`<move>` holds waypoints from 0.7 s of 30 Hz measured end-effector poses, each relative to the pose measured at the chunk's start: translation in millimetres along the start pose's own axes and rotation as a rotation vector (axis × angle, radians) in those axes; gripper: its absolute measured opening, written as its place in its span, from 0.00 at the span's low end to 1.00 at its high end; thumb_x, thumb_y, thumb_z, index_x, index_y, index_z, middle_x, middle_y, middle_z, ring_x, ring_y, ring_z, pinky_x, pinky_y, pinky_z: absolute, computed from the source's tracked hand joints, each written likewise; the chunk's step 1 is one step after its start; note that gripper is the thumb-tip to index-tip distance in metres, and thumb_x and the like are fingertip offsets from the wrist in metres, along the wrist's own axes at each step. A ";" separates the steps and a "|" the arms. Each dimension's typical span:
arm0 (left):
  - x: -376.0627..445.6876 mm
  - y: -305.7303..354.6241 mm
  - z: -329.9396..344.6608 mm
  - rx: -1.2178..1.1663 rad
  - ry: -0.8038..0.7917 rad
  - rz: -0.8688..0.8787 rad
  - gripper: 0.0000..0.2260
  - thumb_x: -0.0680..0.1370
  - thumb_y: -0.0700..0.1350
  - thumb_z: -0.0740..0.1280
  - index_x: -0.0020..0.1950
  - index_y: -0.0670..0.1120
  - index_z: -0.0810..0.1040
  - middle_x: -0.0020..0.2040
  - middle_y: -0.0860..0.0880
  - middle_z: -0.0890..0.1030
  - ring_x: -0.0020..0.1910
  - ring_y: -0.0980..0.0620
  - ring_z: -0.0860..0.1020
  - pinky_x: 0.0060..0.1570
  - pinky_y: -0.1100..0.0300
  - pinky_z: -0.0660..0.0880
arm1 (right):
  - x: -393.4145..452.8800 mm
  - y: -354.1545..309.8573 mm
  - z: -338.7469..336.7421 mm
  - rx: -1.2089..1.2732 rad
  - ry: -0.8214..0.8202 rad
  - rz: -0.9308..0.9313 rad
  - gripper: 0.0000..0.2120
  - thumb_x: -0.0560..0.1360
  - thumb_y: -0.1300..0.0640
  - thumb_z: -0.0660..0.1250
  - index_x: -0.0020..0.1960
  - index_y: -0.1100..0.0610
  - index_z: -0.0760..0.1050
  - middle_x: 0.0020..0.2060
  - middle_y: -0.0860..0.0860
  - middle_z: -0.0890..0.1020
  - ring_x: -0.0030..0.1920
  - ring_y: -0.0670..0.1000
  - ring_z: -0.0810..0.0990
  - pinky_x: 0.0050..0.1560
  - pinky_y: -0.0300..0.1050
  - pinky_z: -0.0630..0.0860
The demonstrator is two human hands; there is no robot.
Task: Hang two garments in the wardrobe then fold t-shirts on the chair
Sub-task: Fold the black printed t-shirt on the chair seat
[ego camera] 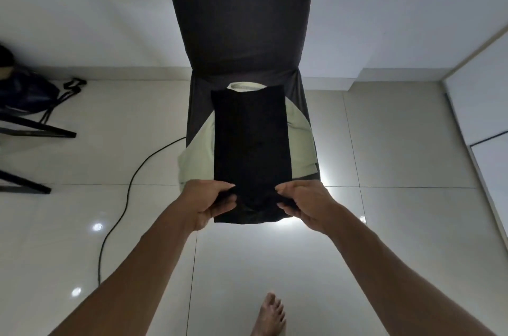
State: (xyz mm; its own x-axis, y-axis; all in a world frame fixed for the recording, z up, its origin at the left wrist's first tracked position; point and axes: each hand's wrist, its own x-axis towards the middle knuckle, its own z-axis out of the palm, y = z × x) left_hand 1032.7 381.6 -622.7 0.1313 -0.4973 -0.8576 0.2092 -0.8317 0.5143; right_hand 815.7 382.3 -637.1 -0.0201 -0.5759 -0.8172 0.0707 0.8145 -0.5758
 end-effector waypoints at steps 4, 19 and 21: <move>22.1 51.4 9.7 -0.066 -0.006 -0.022 0.08 0.77 0.34 0.70 0.54 0.32 0.78 0.36 0.40 0.83 0.28 0.51 0.83 0.28 0.59 0.80 | 22.1 -60.2 6.9 0.013 -0.030 0.045 0.02 0.77 0.67 0.70 0.46 0.66 0.81 0.41 0.59 0.82 0.31 0.49 0.82 0.30 0.37 0.78; 184.7 196.2 40.5 -0.088 -0.008 -0.100 0.10 0.78 0.39 0.71 0.57 0.37 0.78 0.48 0.38 0.82 0.31 0.51 0.83 0.29 0.57 0.81 | 187.5 -187.7 31.1 0.067 0.041 0.194 0.09 0.79 0.66 0.68 0.58 0.68 0.78 0.42 0.61 0.84 0.30 0.48 0.81 0.29 0.36 0.78; 207.5 200.5 41.3 -0.042 -0.039 -0.089 0.16 0.72 0.46 0.78 0.55 0.41 0.81 0.47 0.41 0.82 0.34 0.51 0.82 0.36 0.54 0.82 | 209.2 -189.5 33.2 0.112 0.041 0.204 0.10 0.79 0.61 0.70 0.58 0.64 0.77 0.42 0.60 0.84 0.32 0.50 0.82 0.32 0.39 0.80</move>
State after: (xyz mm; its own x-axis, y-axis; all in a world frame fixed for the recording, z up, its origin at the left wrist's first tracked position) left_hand 1061.9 101.5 -697.7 0.0726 -0.4315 -0.8992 0.2591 -0.8625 0.4348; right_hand 831.2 105.1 -698.2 -0.0344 -0.3949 -0.9181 0.1878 0.8997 -0.3940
